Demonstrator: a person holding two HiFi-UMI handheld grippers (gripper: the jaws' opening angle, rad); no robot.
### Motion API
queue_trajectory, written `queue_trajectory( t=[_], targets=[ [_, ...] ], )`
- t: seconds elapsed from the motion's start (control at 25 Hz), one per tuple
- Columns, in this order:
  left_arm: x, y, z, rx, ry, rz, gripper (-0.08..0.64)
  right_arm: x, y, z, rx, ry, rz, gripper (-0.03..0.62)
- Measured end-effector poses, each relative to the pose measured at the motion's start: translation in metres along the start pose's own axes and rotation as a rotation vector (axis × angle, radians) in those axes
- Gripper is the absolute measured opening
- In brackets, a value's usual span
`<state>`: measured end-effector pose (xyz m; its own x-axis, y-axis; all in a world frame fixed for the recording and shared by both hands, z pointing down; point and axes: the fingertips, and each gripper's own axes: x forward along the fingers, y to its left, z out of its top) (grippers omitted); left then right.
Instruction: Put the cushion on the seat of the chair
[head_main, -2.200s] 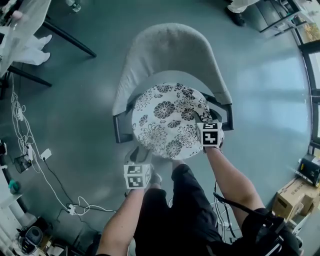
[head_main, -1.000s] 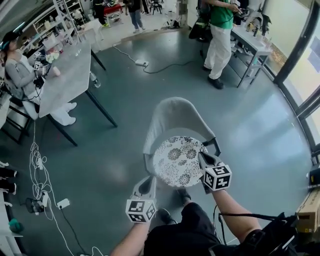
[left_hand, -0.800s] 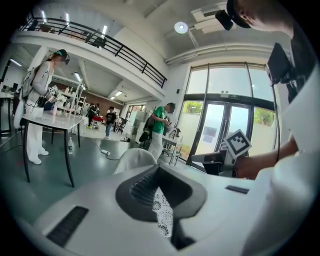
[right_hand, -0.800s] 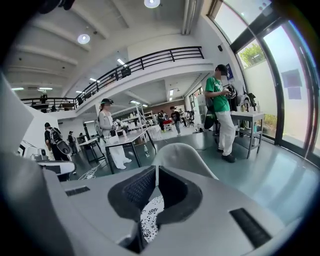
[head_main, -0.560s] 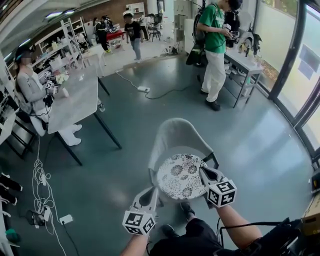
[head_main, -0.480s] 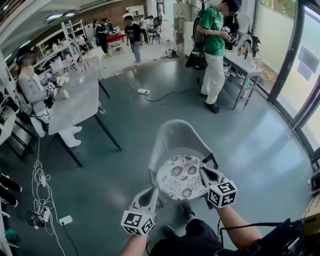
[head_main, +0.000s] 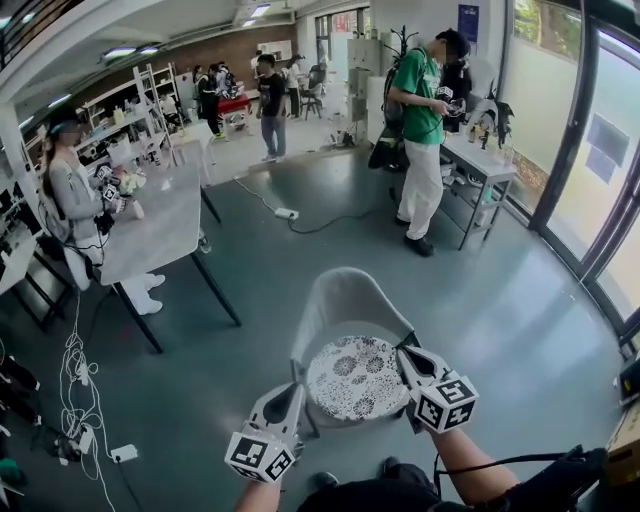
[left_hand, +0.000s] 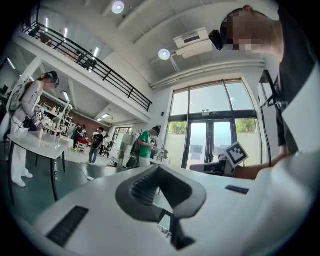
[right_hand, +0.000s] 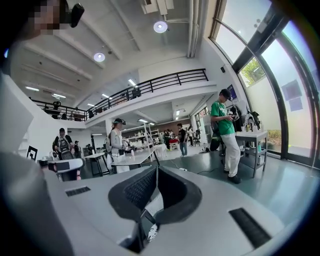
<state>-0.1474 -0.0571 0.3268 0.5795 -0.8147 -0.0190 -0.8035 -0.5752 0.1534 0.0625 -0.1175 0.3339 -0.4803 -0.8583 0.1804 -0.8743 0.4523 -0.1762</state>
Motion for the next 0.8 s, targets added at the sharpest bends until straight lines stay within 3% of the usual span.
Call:
queue_trajectory(
  t=[0.12, 0.36, 0.64, 0.8],
  targets=[
    [0.005, -0.012, 0.008, -0.01, -0.013, 0.011, 0.008, -0.008, -0.008, 0.006, -0.005, 0.001, 0.026, 0.02],
    [0.022, -0.031, 0.025, -0.107, -0.041, 0.021, 0.008, -0.022, -0.03, 0.026, -0.017, -0.015, 0.062, 0.02],
    [0.034, -0.055, 0.035, 0.013, 0.003, 0.054, 0.008, -0.032, -0.045, 0.045, -0.046, -0.039, 0.087, 0.011],
    [0.036, -0.054, 0.038, 0.018, 0.022, 0.083, 0.008, -0.03, -0.043, 0.052, -0.1, -0.052, 0.083, 0.011]
  ],
)
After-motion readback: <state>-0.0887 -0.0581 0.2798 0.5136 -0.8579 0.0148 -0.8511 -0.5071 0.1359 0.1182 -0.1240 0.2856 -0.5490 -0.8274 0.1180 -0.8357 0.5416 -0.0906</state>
